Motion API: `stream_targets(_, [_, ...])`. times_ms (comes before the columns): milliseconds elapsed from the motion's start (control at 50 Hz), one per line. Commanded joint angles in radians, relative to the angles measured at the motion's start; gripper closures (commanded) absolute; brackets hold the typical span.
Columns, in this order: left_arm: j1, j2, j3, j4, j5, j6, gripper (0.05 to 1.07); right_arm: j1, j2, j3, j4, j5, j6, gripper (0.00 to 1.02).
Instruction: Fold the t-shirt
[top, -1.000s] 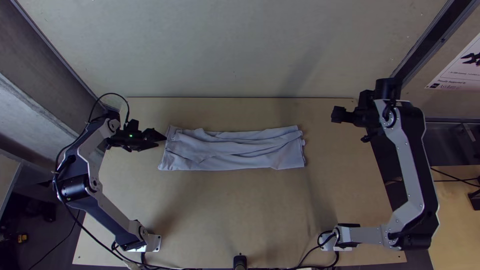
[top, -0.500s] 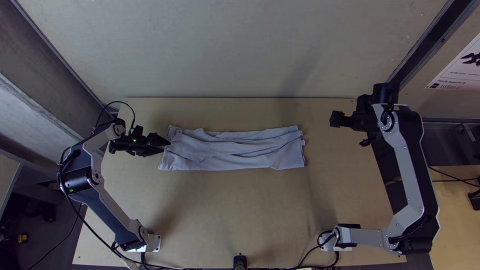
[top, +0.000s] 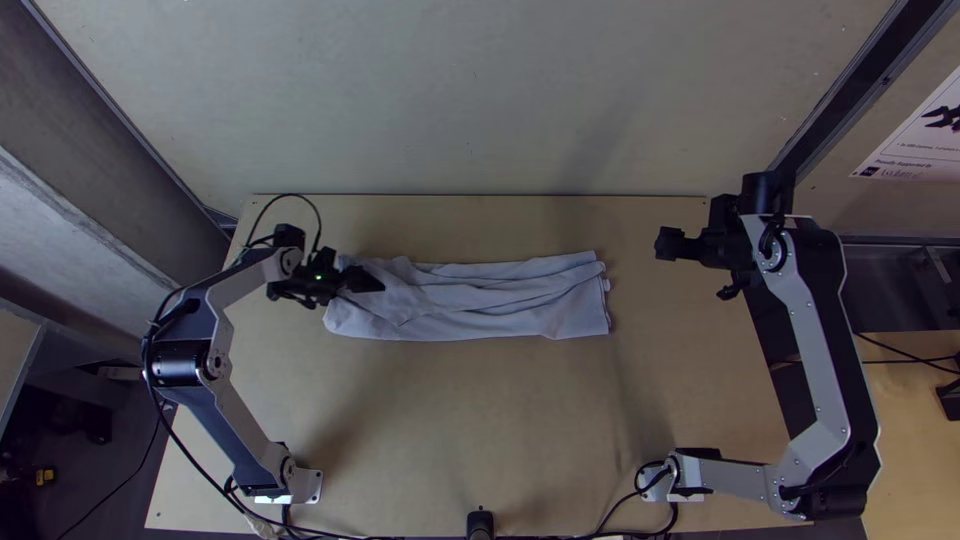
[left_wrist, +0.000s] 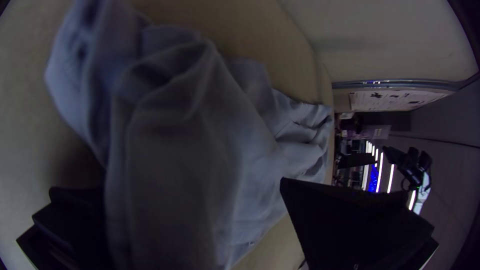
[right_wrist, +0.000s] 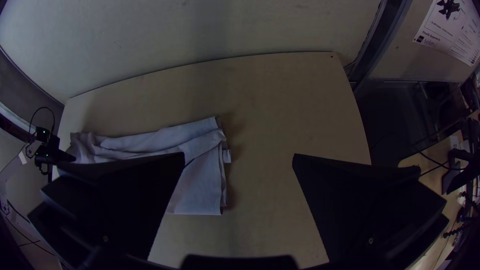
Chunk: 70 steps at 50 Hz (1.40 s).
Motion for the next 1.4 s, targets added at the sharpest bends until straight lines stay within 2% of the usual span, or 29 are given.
stream_targets(0, [-0.066,0.06,-0.065,0.019,-0.113,-0.1,0.09,0.014,-0.044,-0.032,0.002,-0.005,0.023,0.03])
stream_targets(60, [-0.078,0.063,-0.062,0.019,-0.168,-0.129,0.13,0.014,-0.053,-0.038,0.002,-0.005,0.026,0.03])
stream_targets(100, [-0.083,0.063,-0.061,0.021,-0.211,-0.151,0.26,0.014,-0.059,-0.044,0.003,-0.005,0.027,0.03])
stream_targets(120, [-0.084,0.06,-0.061,0.019,-0.217,-0.154,0.37,0.014,-0.062,-0.049,0.005,-0.005,0.027,0.03])
stream_targets(220, [-0.07,0.017,-0.074,0.054,-0.276,-0.174,1.05,0.016,-0.079,-0.075,0.005,-0.005,0.029,0.03])
stream_targets(320, [-0.051,-0.015,-0.071,0.039,-0.286,-0.169,1.04,0.019,-0.096,-0.102,0.006,-0.005,0.046,0.03])
stream_targets(400, [-0.04,-0.058,-0.068,0.019,-0.352,-0.151,1.04,0.025,-0.113,-0.134,0.028,-0.005,0.053,0.03])
stream_targets(520, [0.005,-0.126,-0.045,-0.018,-0.415,-0.079,1.04,0.048,-0.142,-0.191,0.088,-0.003,0.073,0.03])
stream_targets(920, [0.29,-0.138,0.136,-0.151,-0.605,0.303,1.04,0.08,-0.16,-0.299,0.241,0.032,0.116,0.03])
stream_targets(1120, [0.413,-0.11,0.232,-0.19,-0.659,0.444,1.04,0.083,-0.157,-0.325,0.27,0.043,0.122,0.03])
stream_targets(1380, [0.394,-0.153,0.32,-0.231,-0.886,0.524,1.04,0.106,-0.156,-0.335,0.29,0.063,0.124,0.03])
